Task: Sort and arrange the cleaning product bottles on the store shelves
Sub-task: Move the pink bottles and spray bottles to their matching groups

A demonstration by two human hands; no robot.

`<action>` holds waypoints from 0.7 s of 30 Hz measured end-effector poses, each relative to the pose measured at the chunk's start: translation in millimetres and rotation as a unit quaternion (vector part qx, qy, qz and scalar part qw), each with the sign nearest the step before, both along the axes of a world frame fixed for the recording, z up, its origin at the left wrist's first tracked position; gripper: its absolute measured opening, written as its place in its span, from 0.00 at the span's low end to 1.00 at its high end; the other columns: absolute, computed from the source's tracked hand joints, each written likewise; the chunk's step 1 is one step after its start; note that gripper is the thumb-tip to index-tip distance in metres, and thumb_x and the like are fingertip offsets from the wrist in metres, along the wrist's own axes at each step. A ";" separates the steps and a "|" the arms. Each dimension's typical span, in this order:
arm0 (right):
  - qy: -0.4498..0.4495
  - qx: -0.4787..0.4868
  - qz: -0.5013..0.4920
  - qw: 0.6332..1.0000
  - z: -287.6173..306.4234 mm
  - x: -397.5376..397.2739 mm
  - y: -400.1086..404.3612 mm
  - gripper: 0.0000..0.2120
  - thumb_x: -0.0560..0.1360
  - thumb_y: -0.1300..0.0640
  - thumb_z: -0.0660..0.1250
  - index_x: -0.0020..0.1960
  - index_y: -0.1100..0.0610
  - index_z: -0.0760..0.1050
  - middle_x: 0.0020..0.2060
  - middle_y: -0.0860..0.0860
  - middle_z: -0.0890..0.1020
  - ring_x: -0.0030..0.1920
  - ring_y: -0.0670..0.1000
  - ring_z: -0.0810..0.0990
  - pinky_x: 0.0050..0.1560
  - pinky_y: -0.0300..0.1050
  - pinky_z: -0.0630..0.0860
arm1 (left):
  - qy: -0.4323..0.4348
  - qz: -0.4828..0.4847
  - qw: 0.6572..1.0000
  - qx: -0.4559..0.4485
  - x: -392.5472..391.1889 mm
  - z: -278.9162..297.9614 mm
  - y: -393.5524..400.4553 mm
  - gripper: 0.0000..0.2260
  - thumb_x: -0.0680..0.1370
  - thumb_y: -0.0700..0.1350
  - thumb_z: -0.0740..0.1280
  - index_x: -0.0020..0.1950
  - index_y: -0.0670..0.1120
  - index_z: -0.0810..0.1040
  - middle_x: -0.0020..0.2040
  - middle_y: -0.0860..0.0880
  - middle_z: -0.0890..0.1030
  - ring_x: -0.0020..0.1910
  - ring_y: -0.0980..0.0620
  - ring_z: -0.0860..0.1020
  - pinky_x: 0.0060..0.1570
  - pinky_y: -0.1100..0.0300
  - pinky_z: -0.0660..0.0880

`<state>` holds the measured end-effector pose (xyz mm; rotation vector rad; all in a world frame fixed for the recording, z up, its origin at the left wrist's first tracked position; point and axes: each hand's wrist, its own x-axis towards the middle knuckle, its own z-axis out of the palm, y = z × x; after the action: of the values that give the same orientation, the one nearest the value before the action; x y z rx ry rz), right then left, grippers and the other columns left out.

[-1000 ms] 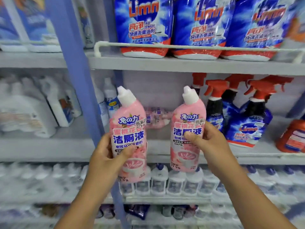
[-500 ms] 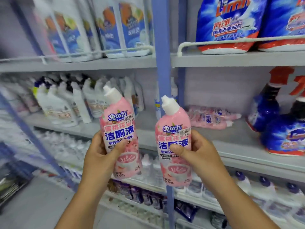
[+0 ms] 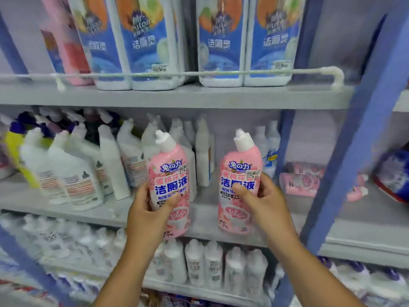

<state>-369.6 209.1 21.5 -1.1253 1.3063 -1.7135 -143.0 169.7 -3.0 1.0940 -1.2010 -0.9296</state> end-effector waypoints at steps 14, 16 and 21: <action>0.184 0.006 -0.207 0.961 -34.6 31.8 -122.4 0.20 0.78 0.57 0.62 0.70 0.57 0.65 0.56 0.46 0.76 0.57 0.37 0.76 0.59 0.35 0.73 | -0.019 -0.047 0.999 -0.017 -42.0 -44.3 -88.3 0.31 0.79 0.37 0.70 0.78 0.53 0.61 0.69 0.46 0.74 0.59 0.51 0.79 0.49 0.69 0.78; 0.191 0.053 -0.192 0.961 -45.6 24.9 -125.6 0.24 0.74 0.52 0.64 0.70 0.50 0.67 0.60 0.48 0.77 0.61 0.45 0.78 0.64 0.43 0.75 | -0.075 -0.084 0.993 -0.030 -37.8 -58.6 -93.6 0.35 0.79 0.39 0.69 0.80 0.58 0.57 0.74 0.47 0.71 0.67 0.50 0.76 0.63 0.58 0.75; 0.140 0.175 -0.167 0.960 -57.6 20.0 -89.5 0.33 0.77 0.65 0.68 0.78 0.54 0.60 0.70 0.51 0.70 0.71 0.50 0.70 0.68 0.38 0.70 | -0.039 -0.080 0.996 0.014 -23.6 -80.6 -80.4 0.34 0.76 0.44 0.75 0.77 0.59 0.62 0.70 0.49 0.74 0.67 0.47 0.77 0.68 0.43 0.75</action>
<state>-349.6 119.6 -36.1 -1.0009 1.9839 -1.4961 -166.6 89.3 -83.7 1.0758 -1.3594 -1.0355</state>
